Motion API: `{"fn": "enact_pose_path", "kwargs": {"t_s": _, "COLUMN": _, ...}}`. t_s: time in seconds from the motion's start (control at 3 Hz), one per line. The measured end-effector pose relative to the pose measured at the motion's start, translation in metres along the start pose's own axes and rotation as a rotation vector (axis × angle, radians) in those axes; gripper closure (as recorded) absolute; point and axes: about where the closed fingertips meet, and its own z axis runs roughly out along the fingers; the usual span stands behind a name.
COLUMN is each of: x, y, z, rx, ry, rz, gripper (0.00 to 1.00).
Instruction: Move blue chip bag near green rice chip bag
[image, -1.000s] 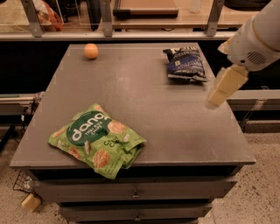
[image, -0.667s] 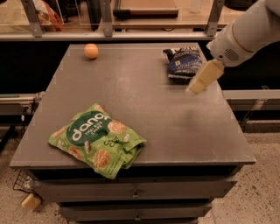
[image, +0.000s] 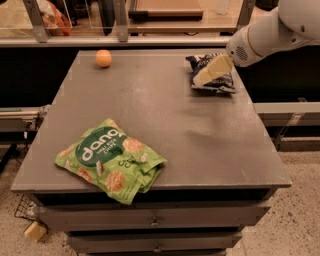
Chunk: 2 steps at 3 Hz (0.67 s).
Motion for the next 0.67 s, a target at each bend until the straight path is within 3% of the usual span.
{"fn": "enact_pose_path", "kwargs": {"t_s": 0.33, "x": -0.0082, "y": -0.0237, "z": 0.0271, "rx": 0.024, "ry": -0.063, "rz": 0.136, "gripper": 0.0}}
{"fn": "enact_pose_path", "kwargs": {"t_s": 0.67, "x": -0.0086, "y": -0.0317, "z": 0.0269, "rx": 0.053, "ry": -0.066, "rz": 0.205, "gripper": 0.0}}
